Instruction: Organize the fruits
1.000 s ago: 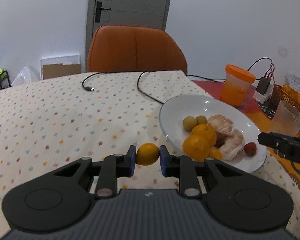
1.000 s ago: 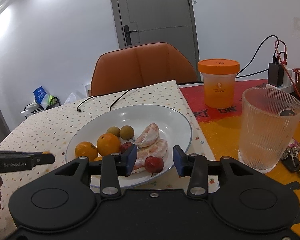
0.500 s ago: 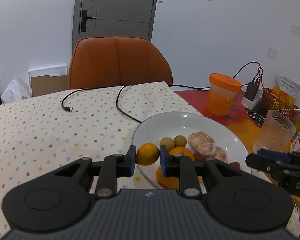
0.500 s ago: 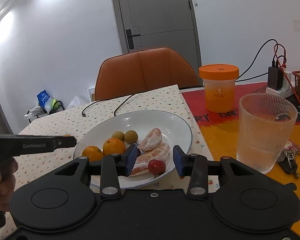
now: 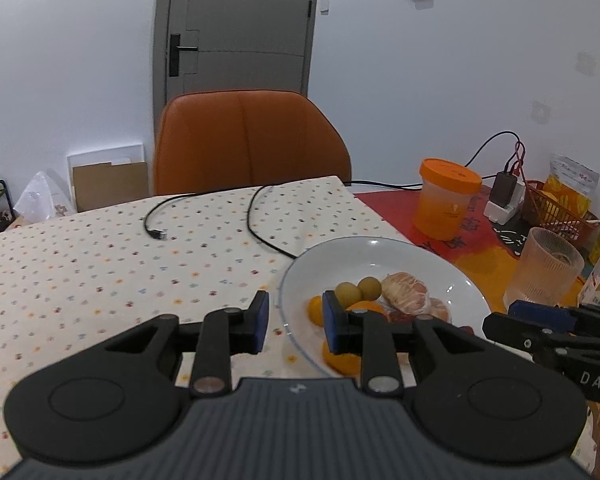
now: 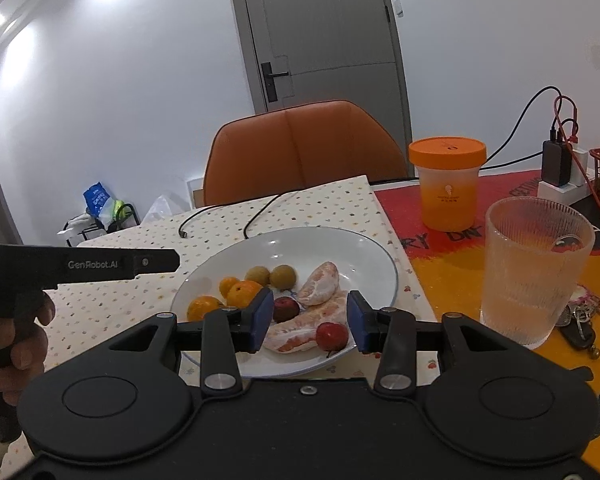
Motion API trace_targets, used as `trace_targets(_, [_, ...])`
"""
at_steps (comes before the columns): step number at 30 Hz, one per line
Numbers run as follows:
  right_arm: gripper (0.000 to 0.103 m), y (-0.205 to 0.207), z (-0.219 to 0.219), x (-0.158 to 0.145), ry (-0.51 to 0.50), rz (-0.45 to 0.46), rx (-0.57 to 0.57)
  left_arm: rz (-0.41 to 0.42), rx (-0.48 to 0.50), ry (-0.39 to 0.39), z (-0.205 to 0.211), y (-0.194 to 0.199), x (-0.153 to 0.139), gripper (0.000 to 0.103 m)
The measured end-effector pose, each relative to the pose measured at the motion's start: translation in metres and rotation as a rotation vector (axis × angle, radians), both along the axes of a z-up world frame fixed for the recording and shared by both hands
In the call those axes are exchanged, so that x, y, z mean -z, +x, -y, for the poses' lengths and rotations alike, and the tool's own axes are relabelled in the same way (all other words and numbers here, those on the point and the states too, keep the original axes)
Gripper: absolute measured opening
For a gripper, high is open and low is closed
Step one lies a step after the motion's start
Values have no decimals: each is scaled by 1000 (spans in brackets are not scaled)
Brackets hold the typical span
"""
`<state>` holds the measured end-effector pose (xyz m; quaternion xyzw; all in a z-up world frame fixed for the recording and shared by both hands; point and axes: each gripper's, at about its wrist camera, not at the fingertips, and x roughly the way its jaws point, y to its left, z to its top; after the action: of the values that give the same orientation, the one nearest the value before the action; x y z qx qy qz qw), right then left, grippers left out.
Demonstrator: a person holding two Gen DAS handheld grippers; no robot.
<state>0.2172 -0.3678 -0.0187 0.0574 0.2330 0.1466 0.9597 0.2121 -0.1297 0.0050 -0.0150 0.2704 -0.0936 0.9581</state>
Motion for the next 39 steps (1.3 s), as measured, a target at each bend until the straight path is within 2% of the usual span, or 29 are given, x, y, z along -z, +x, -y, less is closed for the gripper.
trace_targets(2, [44, -1, -2, -1, 2, 3, -6, 1, -11, 0, -6, -5, -4, 28])
trace_targets(13, [50, -14, -16, -8, -4, -4, -32, 10, -64, -13, -39, -40, -19, 56])
trace_targets(19, [62, -24, -23, -13, -14, -4, -36, 23, -116, -13, -55, -61, -23, 81])
trace_targets(22, [65, -30, -27, -16, -18, 2, -41, 16, -148, -2, -60, -71, -22, 89])
trace_targets(24, [72, -32, -29, -18, -14, 0, -42, 2, -165, -5, -66, -76, -20, 93])
trace_targets(27, [88, -39, -33, -21, -5, 11, -41, -19, -201, -17, -77, -85, -16, 95])
trace_targets(29, [92, -42, -35, -22, -4, 14, -39, -23, -221, -29, -85, -91, -14, 95])
trace_targets(34, [95, -45, -45, -20, 11, -3, -56, -23, -248, -32, -99, -105, -11, 96])
trace_targets(39, [101, -52, -59, -18, -26, 8, -61, -12, -269, -29, -111, -120, -13, 97])
